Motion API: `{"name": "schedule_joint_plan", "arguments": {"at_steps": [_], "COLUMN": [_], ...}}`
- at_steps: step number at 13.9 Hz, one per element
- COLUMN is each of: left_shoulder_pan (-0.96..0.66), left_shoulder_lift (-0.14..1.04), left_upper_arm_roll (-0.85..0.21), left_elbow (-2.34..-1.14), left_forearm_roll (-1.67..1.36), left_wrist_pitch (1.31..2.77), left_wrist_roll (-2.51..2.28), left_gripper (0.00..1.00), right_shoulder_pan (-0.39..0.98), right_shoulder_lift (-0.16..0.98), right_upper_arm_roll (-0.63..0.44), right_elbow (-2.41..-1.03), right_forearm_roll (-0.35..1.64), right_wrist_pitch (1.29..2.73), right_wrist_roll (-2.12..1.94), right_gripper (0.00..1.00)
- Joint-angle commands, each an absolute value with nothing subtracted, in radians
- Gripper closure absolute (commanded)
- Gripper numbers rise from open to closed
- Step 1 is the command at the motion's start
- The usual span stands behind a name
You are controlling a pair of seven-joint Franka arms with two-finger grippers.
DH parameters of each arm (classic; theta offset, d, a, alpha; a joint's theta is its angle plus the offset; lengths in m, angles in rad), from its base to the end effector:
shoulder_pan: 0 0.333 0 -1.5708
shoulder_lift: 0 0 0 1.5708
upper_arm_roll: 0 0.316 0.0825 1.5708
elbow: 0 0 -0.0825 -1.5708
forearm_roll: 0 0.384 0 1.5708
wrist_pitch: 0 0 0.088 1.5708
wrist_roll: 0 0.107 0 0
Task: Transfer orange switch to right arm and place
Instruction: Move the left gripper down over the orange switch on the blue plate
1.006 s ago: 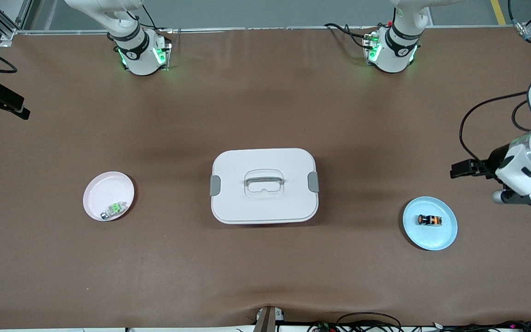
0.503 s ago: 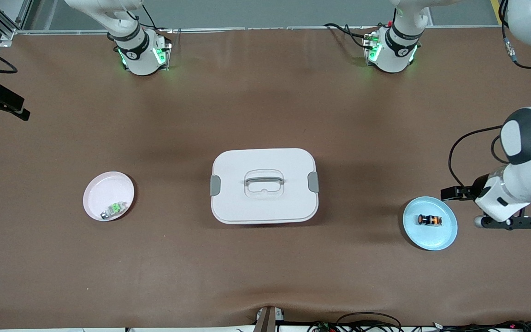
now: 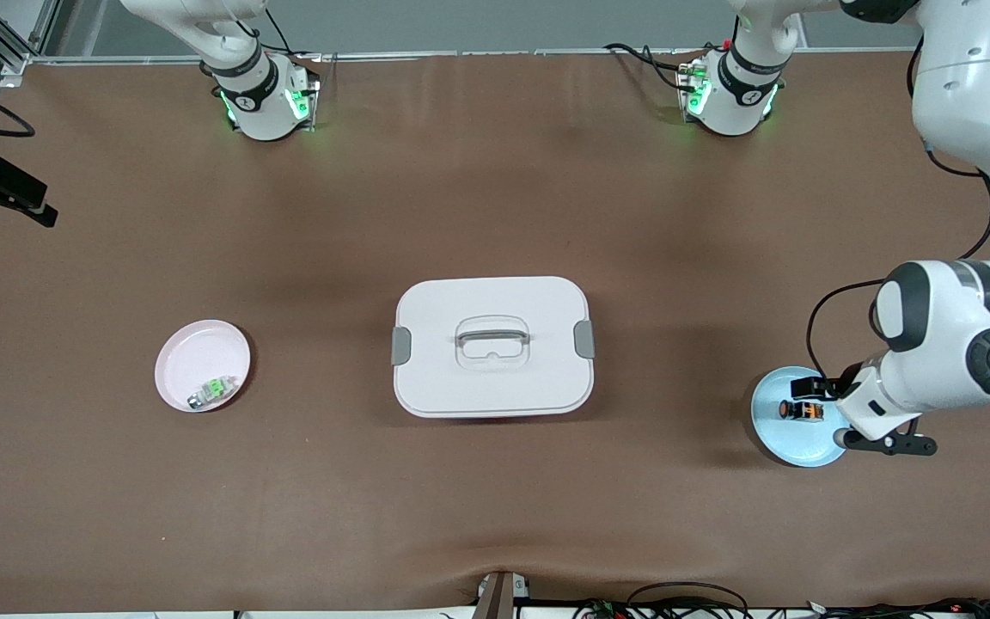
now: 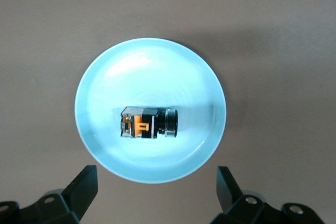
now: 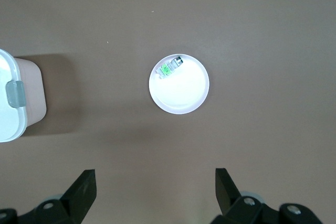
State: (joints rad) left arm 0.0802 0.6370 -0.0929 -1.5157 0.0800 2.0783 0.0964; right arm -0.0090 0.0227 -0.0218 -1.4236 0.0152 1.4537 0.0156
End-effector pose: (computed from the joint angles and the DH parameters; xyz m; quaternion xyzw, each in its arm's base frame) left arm 0.7004 0.0052 0.2840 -0.9971 0.0671 0.0358 0.0048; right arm 0.5490 -0.0150 0.6703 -0.9997 0.0223 -0.0038 0.0073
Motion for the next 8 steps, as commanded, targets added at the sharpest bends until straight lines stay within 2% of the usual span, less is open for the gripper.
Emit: {"name": "schedule_joint_plan", "arguments": {"at_steps": [1, 8], "left_shoulder_pan": [0.084, 0.097], "left_shoulder_lift": [0.663, 0.741], "left_upper_arm_roll": [-0.095, -0.094], "left_elbow": [-1.494, -1.493], "left_forearm_roll": [0.107, 0.110], "left_wrist_pitch": [2.104, 2.200], "left_wrist_roll": [0.153, 0.155], "left_gripper": [0.00, 0.00], "right_shoulder_pan": [-0.017, -0.032], "right_shoulder_lift": [0.008, 0.005], "right_upper_arm_roll": [-0.021, -0.025], "right_elbow": [-1.430, -1.437], "right_forearm_roll": [0.023, 0.035], "right_wrist_pitch": [1.453, 1.440], "right_wrist_roll": [0.020, 0.020], "right_gripper": [0.00, 0.00]}}
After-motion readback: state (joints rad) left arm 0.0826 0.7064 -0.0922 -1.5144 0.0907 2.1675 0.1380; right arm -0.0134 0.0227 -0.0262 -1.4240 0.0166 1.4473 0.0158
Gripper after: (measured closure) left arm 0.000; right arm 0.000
